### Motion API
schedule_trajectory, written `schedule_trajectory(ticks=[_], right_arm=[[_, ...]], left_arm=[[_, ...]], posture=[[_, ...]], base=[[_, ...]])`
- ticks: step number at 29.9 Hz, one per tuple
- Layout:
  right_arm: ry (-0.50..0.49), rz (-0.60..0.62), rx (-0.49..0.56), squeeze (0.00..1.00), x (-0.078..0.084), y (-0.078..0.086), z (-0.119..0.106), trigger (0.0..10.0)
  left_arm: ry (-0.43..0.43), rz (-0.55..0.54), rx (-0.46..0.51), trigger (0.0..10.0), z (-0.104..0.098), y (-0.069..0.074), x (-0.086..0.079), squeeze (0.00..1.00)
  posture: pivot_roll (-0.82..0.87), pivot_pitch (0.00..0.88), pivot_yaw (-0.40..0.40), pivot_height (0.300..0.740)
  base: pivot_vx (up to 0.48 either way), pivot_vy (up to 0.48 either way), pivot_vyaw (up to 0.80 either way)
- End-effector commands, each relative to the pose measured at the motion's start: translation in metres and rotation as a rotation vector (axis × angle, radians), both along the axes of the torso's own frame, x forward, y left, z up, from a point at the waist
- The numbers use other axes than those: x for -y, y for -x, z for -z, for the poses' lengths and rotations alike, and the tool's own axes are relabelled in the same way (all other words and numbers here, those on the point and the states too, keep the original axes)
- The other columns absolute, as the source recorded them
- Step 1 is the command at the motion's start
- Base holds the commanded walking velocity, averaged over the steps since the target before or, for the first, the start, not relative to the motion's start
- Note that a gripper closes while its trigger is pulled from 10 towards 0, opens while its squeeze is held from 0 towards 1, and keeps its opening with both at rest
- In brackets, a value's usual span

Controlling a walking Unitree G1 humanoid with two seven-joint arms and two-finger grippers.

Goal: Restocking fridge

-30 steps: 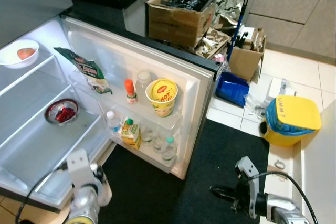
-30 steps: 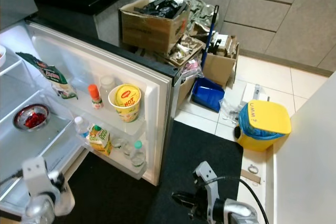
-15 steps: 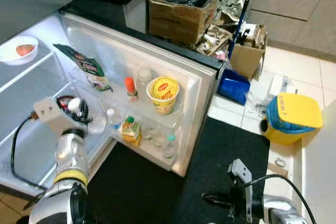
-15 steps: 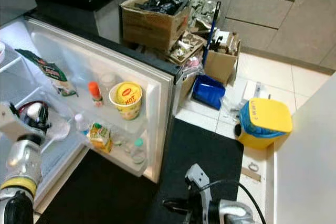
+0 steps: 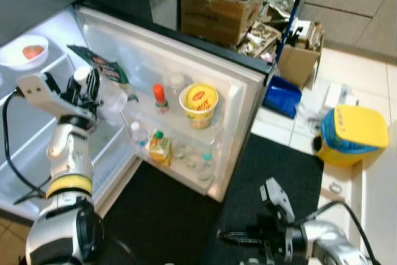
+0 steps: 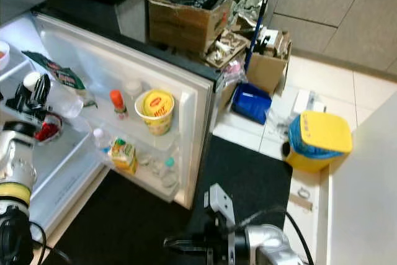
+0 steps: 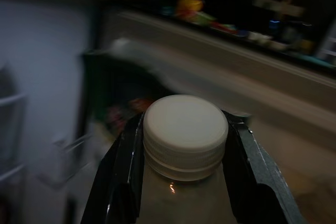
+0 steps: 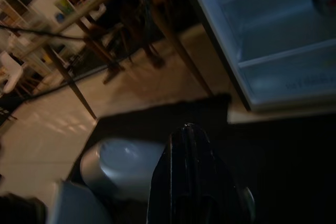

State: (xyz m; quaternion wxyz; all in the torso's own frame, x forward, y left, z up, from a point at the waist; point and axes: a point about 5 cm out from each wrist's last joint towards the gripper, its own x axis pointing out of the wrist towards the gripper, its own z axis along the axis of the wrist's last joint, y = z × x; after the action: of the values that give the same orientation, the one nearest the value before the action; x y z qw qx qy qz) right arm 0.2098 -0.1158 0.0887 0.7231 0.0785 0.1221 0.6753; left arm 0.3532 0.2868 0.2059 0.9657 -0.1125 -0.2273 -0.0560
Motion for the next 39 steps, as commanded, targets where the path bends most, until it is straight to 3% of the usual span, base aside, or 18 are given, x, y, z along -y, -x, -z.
schedule_trajectory(ticks=[1,6,12,20,23,31,39], right_arm=[[-0.027,-0.019,-0.010,0.00,-0.005,0.004,-0.007,10.0],[-0.021,0.018,0.069,0.00,-0.021,-0.001,-0.020,10.0],[-0.005,0.094,0.114,0.00,-0.038,-0.008,-0.022,10.0],[0.025,0.114,0.141,0.00,-0.054,-0.010,-0.020,10.0],[0.021,0.143,0.169,0.00,-0.070,-0.012,-0.022,10.0],[0.001,0.205,0.189,0.00,-0.082,-0.011,-0.027,10.0],[-0.016,0.248,0.196,0.00,-0.081,-0.006,-0.032,10.0]], left_arm=[[-0.035,0.024,0.024,10.0,-0.010,0.001,-0.003,0.00],[-0.071,0.131,0.046,10.0,-0.019,-0.002,0.011,0.00],[-0.106,0.166,0.076,10.0,-0.029,-0.005,0.022,0.00],[-0.119,0.125,0.080,10.0,-0.035,-0.010,0.027,0.00],[-0.118,0.078,0.105,10.0,-0.047,-0.015,0.029,0.00],[-0.143,0.085,0.116,10.0,-0.055,-0.023,0.044,0.00],[-0.219,0.067,0.060,10.0,-0.044,-0.027,0.054,0.00]], posture=[[-0.13,0.206,0.007,0.740],[-0.13,0.226,0.014,0.740],[-0.13,0.254,0.022,0.740],[-0.13,0.274,0.026,0.740],[-0.14,0.302,0.029,0.740],[-0.14,0.342,0.033,0.740],[-0.16,0.382,0.040,0.740]], base=[[0.000,0.000,0.00],[0.000,0.000,0.00],[0.000,0.000,0.00],[0.000,0.000,0.00],[0.000,0.000,0.00],[0.000,0.000,0.00],[0.000,0.000,0.00]])
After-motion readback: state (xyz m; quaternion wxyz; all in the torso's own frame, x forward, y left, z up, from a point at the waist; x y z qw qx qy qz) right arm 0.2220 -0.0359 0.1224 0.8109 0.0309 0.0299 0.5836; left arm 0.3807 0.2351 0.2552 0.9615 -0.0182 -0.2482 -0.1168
